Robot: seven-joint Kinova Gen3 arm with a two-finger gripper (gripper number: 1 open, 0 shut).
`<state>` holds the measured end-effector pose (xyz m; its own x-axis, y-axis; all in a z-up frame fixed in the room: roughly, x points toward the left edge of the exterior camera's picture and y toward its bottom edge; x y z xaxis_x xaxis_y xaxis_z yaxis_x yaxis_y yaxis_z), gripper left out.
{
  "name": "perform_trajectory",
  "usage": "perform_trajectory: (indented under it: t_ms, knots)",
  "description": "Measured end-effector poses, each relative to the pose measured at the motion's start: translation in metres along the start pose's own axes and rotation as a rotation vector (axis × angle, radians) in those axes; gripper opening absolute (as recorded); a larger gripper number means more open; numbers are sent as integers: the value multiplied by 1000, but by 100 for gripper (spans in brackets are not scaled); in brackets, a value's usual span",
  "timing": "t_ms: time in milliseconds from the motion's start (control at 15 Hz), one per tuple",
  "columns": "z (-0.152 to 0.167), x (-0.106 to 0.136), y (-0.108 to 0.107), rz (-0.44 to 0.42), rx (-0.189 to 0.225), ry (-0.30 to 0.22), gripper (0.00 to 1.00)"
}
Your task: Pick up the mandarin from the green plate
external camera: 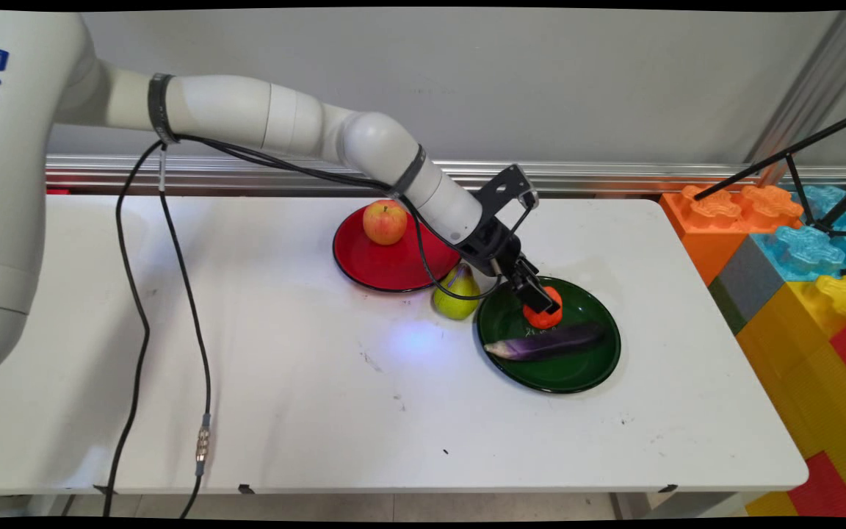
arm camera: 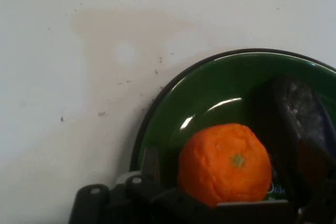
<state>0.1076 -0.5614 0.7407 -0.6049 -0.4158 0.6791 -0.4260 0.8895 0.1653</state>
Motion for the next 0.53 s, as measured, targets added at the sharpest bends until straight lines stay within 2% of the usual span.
perform_trajectory:
  t_ms: [533]
  knots:
    - [13, -3, -1, -2, -8, 6, 100]
